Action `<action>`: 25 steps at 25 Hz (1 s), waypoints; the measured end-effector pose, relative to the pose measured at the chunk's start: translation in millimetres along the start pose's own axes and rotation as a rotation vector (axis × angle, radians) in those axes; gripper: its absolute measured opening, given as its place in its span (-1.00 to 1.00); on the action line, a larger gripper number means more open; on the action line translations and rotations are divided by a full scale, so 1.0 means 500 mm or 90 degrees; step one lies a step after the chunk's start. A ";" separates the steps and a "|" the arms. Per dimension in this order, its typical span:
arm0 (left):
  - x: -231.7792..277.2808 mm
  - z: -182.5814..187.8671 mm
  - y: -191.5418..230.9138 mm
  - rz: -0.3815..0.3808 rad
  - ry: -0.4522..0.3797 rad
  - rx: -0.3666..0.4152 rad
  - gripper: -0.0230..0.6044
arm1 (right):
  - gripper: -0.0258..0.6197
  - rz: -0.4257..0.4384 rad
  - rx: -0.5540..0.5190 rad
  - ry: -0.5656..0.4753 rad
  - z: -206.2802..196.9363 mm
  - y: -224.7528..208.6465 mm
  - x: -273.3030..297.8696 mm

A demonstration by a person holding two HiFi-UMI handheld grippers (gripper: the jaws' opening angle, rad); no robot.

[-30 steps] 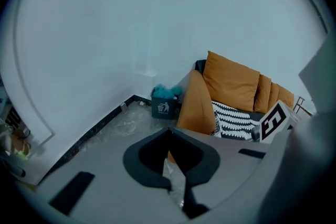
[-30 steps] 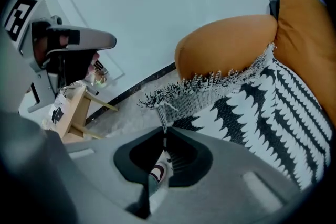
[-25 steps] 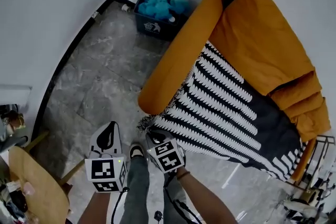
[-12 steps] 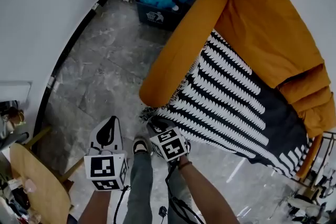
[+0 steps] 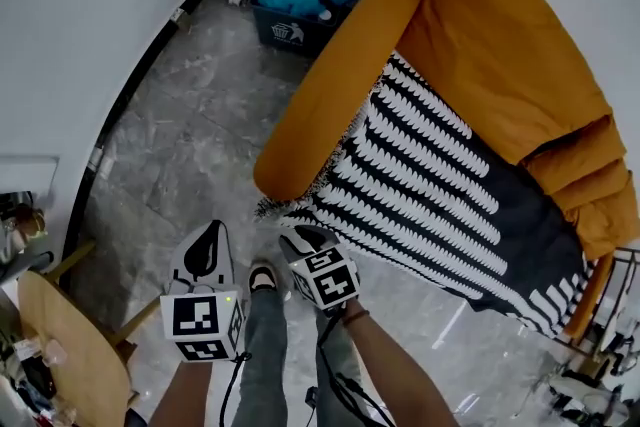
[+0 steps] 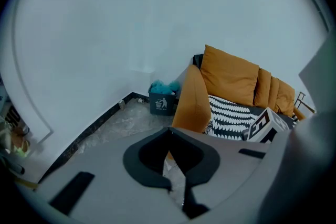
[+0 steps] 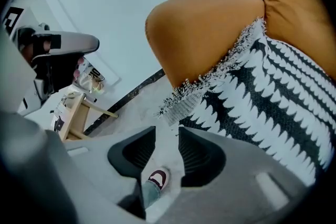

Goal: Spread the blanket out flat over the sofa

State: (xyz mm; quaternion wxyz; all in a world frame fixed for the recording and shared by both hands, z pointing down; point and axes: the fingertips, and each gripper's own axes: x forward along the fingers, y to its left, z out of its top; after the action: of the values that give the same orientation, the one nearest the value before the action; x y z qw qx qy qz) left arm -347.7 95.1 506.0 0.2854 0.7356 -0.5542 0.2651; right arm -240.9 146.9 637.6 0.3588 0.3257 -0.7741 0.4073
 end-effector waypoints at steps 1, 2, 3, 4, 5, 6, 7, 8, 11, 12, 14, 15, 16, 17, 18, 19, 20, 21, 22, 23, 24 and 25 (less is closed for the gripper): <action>-0.001 0.002 -0.005 0.000 -0.001 0.001 -0.96 | -0.55 0.000 0.003 -0.004 0.000 -0.002 -0.009; -0.003 0.006 -0.011 -0.001 -0.003 0.002 -0.96 | -0.55 -0.002 0.006 -0.009 0.001 -0.005 -0.020; -0.005 0.010 -0.018 -0.001 -0.004 0.002 -0.96 | -0.55 -0.003 0.010 -0.015 0.003 -0.009 -0.032; -0.007 0.016 -0.025 -0.003 -0.005 0.003 -0.96 | -0.55 -0.006 0.014 -0.022 0.007 -0.015 -0.045; -0.010 0.022 -0.032 -0.004 -0.007 0.004 -0.96 | -0.55 -0.011 0.019 -0.029 0.011 -0.021 -0.059; -0.013 0.029 -0.039 -0.005 -0.010 0.006 -0.96 | -0.55 -0.016 0.022 -0.037 0.016 -0.029 -0.074; -0.017 0.036 -0.047 -0.006 -0.013 0.009 -0.96 | -0.55 -0.023 0.024 -0.043 0.020 -0.037 -0.090; -0.023 0.044 -0.055 -0.008 -0.017 0.011 -0.96 | -0.55 -0.032 0.025 -0.050 0.023 -0.045 -0.107; -0.043 0.072 -0.083 -0.012 -0.029 0.018 -0.96 | -0.55 -0.061 0.032 -0.074 0.037 -0.070 -0.172; -0.050 0.083 -0.092 -0.013 -0.032 0.019 -0.96 | -0.55 -0.071 0.039 -0.083 0.042 -0.075 -0.196; -0.065 0.106 -0.109 -0.017 -0.037 0.021 -0.96 | -0.55 -0.089 0.048 -0.099 0.054 -0.082 -0.246; -0.073 0.119 -0.118 -0.020 -0.040 0.025 -0.96 | -0.55 -0.098 0.048 -0.107 0.062 -0.085 -0.271; -0.082 0.135 -0.130 -0.024 -0.044 0.031 -0.96 | -0.55 -0.106 0.049 -0.117 0.071 -0.088 -0.298; -0.091 0.152 -0.144 -0.030 -0.049 0.039 -0.96 | -0.55 -0.115 0.050 -0.128 0.080 -0.091 -0.326; -0.103 0.172 -0.159 -0.038 -0.055 0.047 -0.96 | -0.55 -0.123 0.054 -0.140 0.088 -0.094 -0.358; -0.118 0.192 -0.176 -0.046 -0.061 0.055 -0.96 | -0.55 -0.133 0.058 -0.152 0.095 -0.095 -0.392; -0.134 0.214 -0.194 -0.055 -0.067 0.063 -0.96 | -0.56 -0.144 0.060 -0.165 0.103 -0.096 -0.429; -0.152 0.237 -0.210 -0.063 -0.074 0.071 -0.96 | -0.58 -0.156 0.060 -0.180 0.113 -0.096 -0.467; -0.169 0.261 -0.225 -0.069 -0.083 0.079 -0.96 | -0.60 -0.167 0.060 -0.196 0.127 -0.098 -0.506; -0.184 0.287 -0.238 -0.074 -0.093 0.086 -0.96 | -0.60 -0.176 0.059 -0.214 0.143 -0.099 -0.543; -0.199 0.313 -0.249 -0.078 -0.103 0.090 -0.96 | -0.60 -0.183 0.058 -0.231 0.160 -0.101 -0.579; -0.213 0.334 -0.259 -0.082 -0.110 0.090 -0.96 | -0.61 -0.189 0.057 -0.244 0.175 -0.100 -0.614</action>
State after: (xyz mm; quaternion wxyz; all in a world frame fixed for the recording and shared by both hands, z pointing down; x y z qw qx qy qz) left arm -236.2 75.4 297.8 0.2006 0.8081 -0.5081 0.2205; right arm -63.5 113.5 369.4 0.2465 0.5226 -0.7531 0.3146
